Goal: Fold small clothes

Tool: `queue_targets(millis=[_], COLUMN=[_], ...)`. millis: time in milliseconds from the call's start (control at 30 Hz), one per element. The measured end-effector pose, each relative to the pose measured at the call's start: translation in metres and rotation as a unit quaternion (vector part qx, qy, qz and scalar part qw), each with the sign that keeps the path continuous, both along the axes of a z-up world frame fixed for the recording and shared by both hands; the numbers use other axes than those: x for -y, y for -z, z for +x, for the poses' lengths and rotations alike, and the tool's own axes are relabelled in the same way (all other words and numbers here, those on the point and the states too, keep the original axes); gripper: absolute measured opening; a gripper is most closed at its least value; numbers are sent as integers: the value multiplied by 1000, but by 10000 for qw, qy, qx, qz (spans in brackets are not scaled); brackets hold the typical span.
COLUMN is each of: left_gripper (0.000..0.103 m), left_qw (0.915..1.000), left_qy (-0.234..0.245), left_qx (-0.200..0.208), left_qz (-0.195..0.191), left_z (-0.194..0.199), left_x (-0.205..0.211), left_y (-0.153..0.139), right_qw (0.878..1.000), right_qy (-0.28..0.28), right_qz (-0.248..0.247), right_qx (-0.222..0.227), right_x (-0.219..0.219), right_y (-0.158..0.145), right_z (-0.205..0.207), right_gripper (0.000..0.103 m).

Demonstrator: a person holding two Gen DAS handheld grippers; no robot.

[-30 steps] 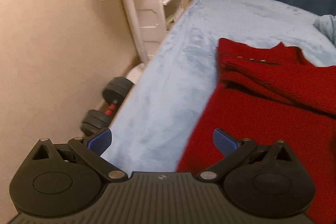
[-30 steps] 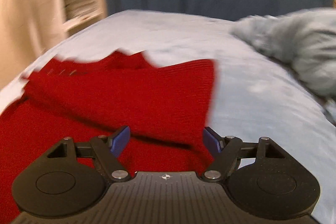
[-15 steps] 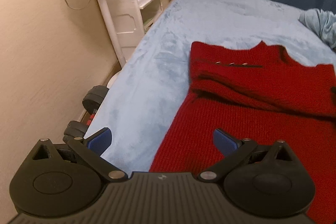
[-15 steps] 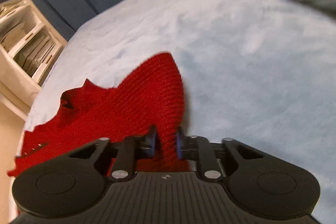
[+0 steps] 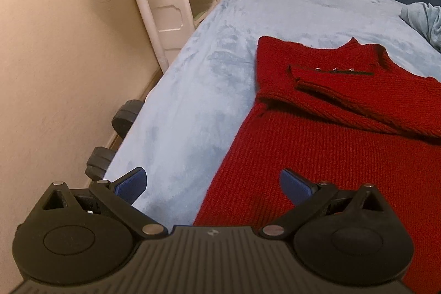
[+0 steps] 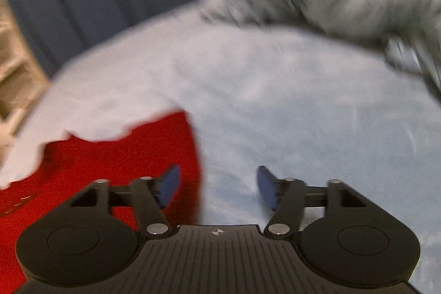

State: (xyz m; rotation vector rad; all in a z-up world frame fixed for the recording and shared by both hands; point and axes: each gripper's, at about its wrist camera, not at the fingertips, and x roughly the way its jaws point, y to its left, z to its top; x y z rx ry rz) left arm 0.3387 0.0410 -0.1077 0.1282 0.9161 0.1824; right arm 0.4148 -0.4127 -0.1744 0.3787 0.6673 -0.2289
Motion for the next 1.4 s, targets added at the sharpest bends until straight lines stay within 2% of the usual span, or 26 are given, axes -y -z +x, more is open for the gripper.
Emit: queue_targets(millis=[67, 133, 167, 200, 233, 267, 300, 367, 467, 600, 733, 833, 1033, 1200, 1400], left_gripper=[103, 103, 103, 103, 103, 103, 103, 103, 103, 103, 103, 103, 103, 103, 103], left_qw=[10000, 9998, 9995, 9990, 9986, 9983, 9981, 9972, 9962, 9958, 9943, 9921, 9896, 9889, 9875], left_qy=[18, 128, 173, 222, 266, 335, 432, 553, 600, 726, 1006, 1236, 1400, 1344, 1319], left_qx=[-47, -110, -168, -249, -305, -309, -296, -377, -489, -472, -334, -187, 299, 564, 787], left_qz=[3, 112, 204, 299, 351, 353, 323, 338, 410, 301, 135, 43, -170, -302, -364], left_z=[-1, -4, -7, -12, -18, -25, -36, -54, -89, -146, -195, -230, -279, -306, -327], left_x=[1, 3, 4, 4, 3, 0, -2, -6, -9, -7, 1, 9, 9, 4, 2], left_y=[5, 12, 16, 18, 19, 19, 17, 16, 14, -2, -24, -43, -78, -93, -107], right_qw=[9956, 9828, 9825, 9814, 9782, 9769, 9794, 9832, 9799, 9767, 9796, 9810, 9868, 9875, 9835], right_qy=[-751, -1216, -1199, -1196, -1262, -1282, -1239, -1199, -1364, -1597, -1707, -1704, -1461, -1403, -1595], right_qz=[-501, -1091, -1295, -1399, -1390, -1276, -1104, -915, -1134, -1238, -870, -819, -701, -716, -839], right_qx=[-269, -858, -596, -545, -883, -1137, -1148, -1027, -916, -719, -598, -435, -39, 45, 149], right_x=[-30, -55, -61, -64, -68, -69, -68, -71, -96, -124, -141, -155, -165, -173, -186], right_y=[8, 32, 34, 31, 28, 24, 18, 1, -34, -81, -123, -143, -176, -186, -196], right_z=[-3, -6, -20, -32, -42, -56, -76, -124, -207, -283, -332, -357, -398, -424, -439], right_gripper=[74, 74, 75, 77, 82, 81, 81, 81, 81, 81, 82, 82, 82, 82, 82])
